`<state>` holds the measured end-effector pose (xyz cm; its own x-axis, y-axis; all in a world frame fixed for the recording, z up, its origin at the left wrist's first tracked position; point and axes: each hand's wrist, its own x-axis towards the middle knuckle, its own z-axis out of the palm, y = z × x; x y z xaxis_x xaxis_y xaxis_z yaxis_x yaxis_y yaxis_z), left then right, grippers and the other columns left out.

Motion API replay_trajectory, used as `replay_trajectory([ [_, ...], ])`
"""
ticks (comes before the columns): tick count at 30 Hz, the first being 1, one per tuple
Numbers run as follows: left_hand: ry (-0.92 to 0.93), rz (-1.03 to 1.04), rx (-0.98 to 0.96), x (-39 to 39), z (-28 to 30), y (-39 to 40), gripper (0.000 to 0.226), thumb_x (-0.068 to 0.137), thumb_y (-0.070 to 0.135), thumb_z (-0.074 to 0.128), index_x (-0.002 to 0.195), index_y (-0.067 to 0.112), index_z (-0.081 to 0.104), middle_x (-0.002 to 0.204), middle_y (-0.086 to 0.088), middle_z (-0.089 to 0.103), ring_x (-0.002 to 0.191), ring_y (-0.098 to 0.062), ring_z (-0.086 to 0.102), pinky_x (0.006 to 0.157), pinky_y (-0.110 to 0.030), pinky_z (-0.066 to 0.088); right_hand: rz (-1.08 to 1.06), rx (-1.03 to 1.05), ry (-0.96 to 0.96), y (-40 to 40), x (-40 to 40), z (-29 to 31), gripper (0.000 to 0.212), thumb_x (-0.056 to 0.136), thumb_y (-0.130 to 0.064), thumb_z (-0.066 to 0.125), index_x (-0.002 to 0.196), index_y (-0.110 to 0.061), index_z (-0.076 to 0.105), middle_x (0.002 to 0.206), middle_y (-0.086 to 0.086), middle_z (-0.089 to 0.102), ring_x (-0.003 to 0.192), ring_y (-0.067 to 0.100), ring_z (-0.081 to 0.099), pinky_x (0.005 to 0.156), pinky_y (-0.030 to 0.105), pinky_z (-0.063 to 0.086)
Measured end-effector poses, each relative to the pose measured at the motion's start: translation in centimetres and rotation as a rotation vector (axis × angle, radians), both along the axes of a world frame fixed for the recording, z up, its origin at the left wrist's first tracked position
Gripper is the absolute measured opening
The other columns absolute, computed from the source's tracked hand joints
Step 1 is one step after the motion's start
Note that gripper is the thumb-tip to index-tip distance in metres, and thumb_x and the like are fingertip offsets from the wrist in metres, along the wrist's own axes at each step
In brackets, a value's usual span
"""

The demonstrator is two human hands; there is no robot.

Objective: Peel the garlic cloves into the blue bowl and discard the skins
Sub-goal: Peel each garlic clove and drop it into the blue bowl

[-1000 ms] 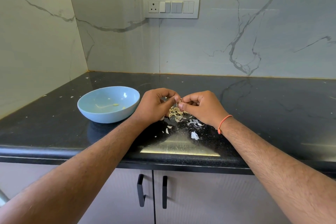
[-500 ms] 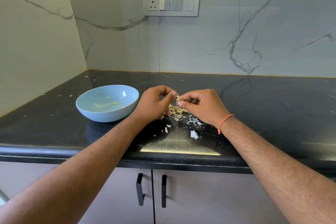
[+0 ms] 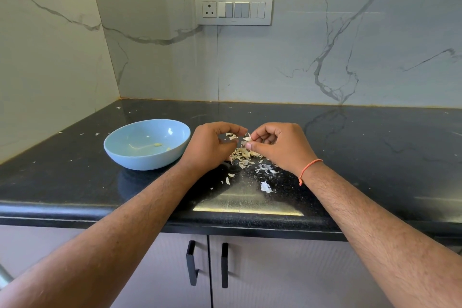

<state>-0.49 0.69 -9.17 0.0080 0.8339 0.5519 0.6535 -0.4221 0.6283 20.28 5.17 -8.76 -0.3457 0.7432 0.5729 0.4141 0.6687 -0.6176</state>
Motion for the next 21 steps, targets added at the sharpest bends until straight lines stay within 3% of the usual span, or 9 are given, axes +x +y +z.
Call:
replay_trajectory([
  [5, 0.047, -0.041, 0.076, 0.23, -0.03, -0.03, 0.011, 0.09, 0.027, 0.083, 0.102, 0.028, 0.085, 0.091, 0.019, 0.077, 0.054, 0.006, 0.059, 0.057, -0.007, 0.04, -0.014, -0.004, -0.006, 0.21, 0.08, -0.08, 0.015, 0.077, -0.025, 0.093, 0.086, -0.025, 0.081, 0.074, -0.013, 0.074, 0.063, -0.003, 0.063, 0.063, 0.01, 0.05],
  [9, 0.048, 0.003, 0.063, 0.23, -0.04, -0.03, 0.007, 0.092, 0.031, 0.083, 0.098, 0.033, 0.084, 0.079, 0.021, 0.076, 0.05, 0.002, 0.056, 0.054, -0.009, 0.039, 0.013, -0.025, 0.045, -0.04, 0.09, 0.19, 0.015, 0.079, -0.028, 0.091, 0.087, -0.032, 0.08, 0.074, -0.016, 0.075, 0.069, 0.002, 0.069, 0.068, 0.013, 0.056],
  [12, 0.059, 0.018, 0.058, 0.26, -0.08, -0.02, 0.005, 0.091, 0.034, 0.083, 0.096, 0.034, 0.083, 0.072, 0.029, 0.072, 0.05, -0.001, 0.058, 0.053, -0.012, 0.042, 0.056, -0.064, 0.097, -0.17, 0.09, 0.34, 0.014, 0.081, -0.026, 0.09, 0.092, -0.029, 0.083, 0.081, -0.014, 0.078, 0.078, 0.009, 0.074, 0.076, 0.025, 0.062],
  [15, 0.082, 0.01, 0.053, 0.36, 0.0, -0.09, 0.01, 0.092, 0.033, 0.082, 0.099, 0.027, 0.084, 0.073, 0.029, 0.07, 0.062, 0.012, 0.063, 0.06, -0.004, 0.041, 0.102, -0.107, 0.12, -0.09, 0.0, 0.31, 0.014, 0.082, -0.023, 0.089, 0.094, -0.024, 0.083, 0.084, -0.006, 0.079, 0.079, 0.014, 0.075, 0.08, 0.034, 0.064],
  [17, 0.095, 0.01, 0.05, 0.38, 0.01, -0.07, 0.011, 0.092, 0.034, 0.082, 0.099, 0.025, 0.084, 0.08, 0.025, 0.073, 0.07, 0.016, 0.064, 0.063, -0.001, 0.041, 0.123, -0.14, 0.145, -0.09, -0.03, 0.29, 0.014, 0.082, -0.02, 0.089, 0.094, -0.021, 0.083, 0.083, -0.003, 0.079, 0.076, 0.01, 0.074, 0.08, 0.032, 0.063],
  [21, 0.098, 0.02, 0.03, 0.32, 0.03, -0.11, 0.008, 0.092, 0.034, 0.082, 0.096, 0.027, 0.083, 0.081, 0.021, 0.075, 0.064, 0.014, 0.063, 0.06, -0.002, 0.04, 0.147, -0.153, 0.162, -0.15, -0.05, 0.32, 0.013, 0.082, -0.015, 0.088, 0.094, -0.015, 0.082, 0.083, -0.004, 0.079, 0.074, 0.005, 0.073, 0.074, 0.021, 0.058],
])
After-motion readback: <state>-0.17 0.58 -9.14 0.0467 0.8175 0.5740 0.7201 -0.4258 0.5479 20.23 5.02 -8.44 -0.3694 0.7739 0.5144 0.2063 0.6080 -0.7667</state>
